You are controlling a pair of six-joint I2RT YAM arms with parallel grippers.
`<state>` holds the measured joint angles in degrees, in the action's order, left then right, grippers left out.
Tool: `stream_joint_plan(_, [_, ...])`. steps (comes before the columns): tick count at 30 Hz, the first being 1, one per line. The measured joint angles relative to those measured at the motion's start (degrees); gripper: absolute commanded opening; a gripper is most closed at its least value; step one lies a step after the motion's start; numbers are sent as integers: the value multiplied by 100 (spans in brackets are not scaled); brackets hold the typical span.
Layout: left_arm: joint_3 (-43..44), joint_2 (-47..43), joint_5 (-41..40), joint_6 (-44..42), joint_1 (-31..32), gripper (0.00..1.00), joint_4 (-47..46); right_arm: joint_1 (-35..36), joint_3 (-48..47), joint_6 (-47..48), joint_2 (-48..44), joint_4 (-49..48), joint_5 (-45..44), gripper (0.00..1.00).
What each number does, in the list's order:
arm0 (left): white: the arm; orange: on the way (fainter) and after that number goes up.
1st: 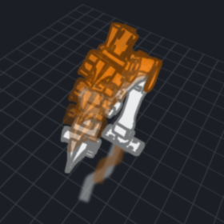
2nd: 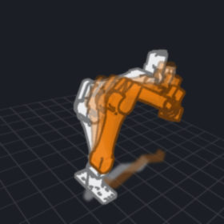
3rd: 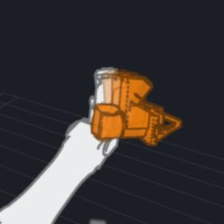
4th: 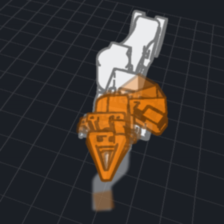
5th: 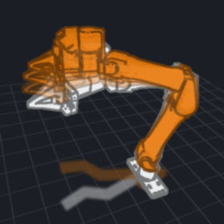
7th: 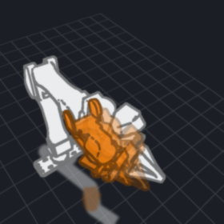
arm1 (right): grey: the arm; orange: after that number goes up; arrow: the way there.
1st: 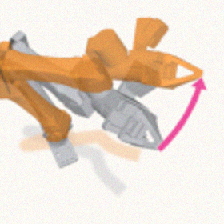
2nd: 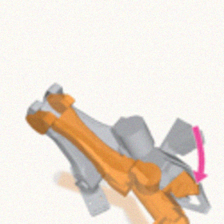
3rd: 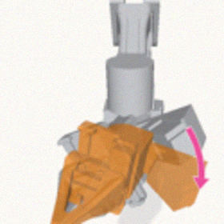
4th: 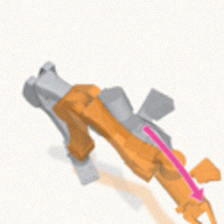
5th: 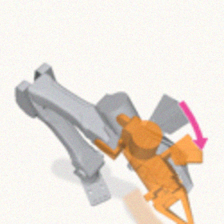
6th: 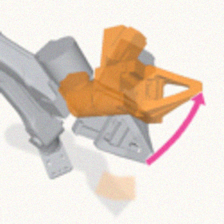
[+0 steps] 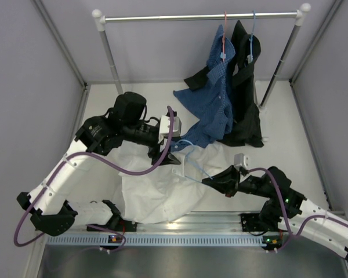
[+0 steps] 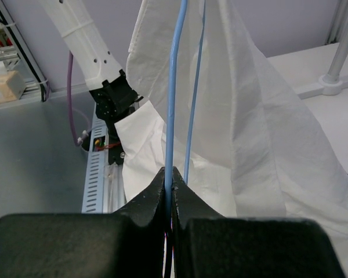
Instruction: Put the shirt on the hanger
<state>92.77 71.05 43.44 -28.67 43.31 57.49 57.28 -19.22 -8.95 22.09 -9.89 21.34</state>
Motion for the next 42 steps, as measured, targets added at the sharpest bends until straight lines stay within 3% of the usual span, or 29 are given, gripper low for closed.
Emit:
stream_joint_plan(2, [-9, 0, 61, -2, 0, 62, 22, 0, 0, 20, -52, 33, 17, 0])
stream_joint_plan(9, [-212, -4, 275, -22, 0, 62, 94, 0, 0, 103, -304, 188, 66, 0])
stream_joint_plan(19, [-258, -7, 575, -42, 0, 43, 166, 0, -52, 153, -247, 291, 146, 0])
stream_joint_plan(23, [-269, -7, 649, -48, 0, 25, 173, 0, -83, 184, -210, 310, 173, 0])
stream_joint_plan(24, [-284, -7, 662, -48, 0, 7, 173, 0, -83, 190, -210, 308, 170, 0])
stream_joint_plan(25, [-302, -7, 680, -33, 0, 0, 181, 0, -83, 192, -210, 310, 170, 0])
stream_joint_plan(27, [-326, -9, 774, -85, 0, 0, 238, -2, -101, 197, -210, 385, 129, 0])
stream_joint_plan(33, [-332, -35, 772, -103, 0, 0, 260, 0, -273, 240, -223, 420, 68, 27])
stream_joint_plan(34, [-334, -39, 748, -105, 0, 0, 262, 0, -306, 240, -227, 413, 37, 47])
stream_joint_plan(36, [-337, -46, 616, -107, 0, 0, 258, 0, -350, 227, -245, 393, -66, 62])
stream_joint_plan(37, [-337, -55, 511, -103, 0, 0, 254, 0, -367, 238, -260, 407, -153, 99])
stream_joint_plan(42, [-505, -238, -293, 177, 0, 0, 2, 7, -439, 68, -509, 837, -1405, 100])
